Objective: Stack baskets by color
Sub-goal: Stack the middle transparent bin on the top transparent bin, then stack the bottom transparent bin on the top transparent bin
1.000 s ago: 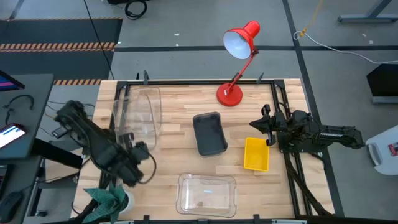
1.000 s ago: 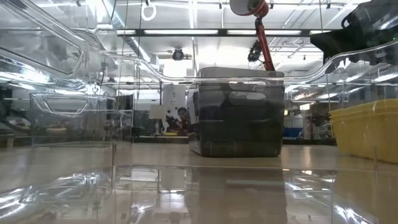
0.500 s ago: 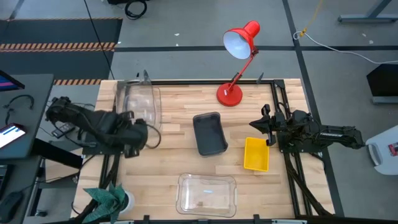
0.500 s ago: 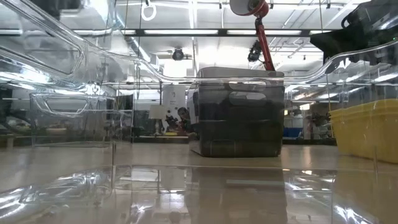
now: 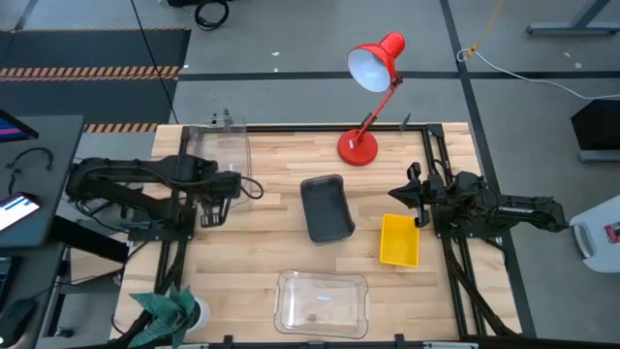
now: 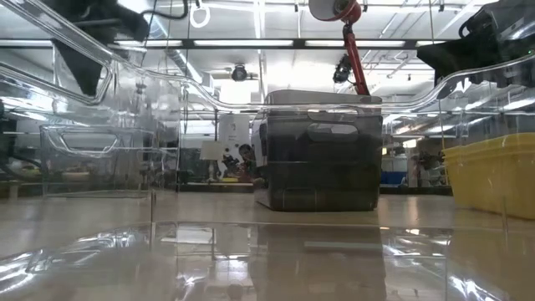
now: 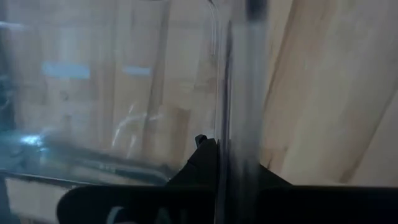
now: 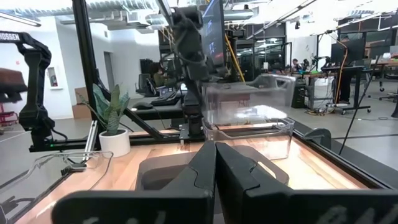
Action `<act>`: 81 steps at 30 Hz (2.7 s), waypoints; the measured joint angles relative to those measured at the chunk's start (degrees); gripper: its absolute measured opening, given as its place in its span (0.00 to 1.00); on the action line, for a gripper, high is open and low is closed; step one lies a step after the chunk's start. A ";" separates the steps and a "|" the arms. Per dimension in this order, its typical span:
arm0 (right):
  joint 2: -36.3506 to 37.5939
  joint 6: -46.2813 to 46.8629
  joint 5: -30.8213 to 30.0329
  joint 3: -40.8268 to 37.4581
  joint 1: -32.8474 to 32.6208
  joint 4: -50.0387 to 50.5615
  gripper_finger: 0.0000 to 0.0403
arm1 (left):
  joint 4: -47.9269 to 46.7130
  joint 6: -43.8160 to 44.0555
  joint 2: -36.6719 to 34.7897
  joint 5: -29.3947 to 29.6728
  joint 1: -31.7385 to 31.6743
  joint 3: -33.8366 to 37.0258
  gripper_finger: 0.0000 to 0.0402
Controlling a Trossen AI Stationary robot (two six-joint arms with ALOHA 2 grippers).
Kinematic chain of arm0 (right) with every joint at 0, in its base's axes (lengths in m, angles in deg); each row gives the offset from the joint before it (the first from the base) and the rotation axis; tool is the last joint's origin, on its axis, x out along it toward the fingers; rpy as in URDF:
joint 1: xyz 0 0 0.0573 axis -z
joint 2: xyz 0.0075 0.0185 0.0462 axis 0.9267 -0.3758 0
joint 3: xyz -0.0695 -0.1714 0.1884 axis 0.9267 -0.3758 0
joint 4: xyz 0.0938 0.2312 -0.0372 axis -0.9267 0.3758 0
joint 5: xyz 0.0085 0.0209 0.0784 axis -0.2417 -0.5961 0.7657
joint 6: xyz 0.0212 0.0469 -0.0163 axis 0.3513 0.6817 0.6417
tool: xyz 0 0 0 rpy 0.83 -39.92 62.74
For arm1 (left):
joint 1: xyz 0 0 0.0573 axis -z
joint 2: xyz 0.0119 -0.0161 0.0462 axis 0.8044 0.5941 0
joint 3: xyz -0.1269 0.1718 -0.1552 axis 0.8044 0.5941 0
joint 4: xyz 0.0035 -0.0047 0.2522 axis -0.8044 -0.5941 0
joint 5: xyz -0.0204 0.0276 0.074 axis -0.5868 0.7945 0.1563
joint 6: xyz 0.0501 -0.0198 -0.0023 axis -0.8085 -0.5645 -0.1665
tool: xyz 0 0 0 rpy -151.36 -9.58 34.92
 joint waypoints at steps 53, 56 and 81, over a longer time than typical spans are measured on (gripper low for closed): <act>0.02 0.00 -0.04 0.00 0.01 -0.51 0.04 | 17.46 8.06 8.00 -5.86 7.92 -1.62 0.39; -0.02 0.00 -0.02 0.00 -0.01 -1.23 0.04 | 18.68 8.18 11.81 -5.71 11.38 -2.69 0.38; -0.24 0.00 -0.02 0.00 -0.01 -2.18 0.04 | 29.21 -23.08 25.95 3.42 31.10 -14.47 0.40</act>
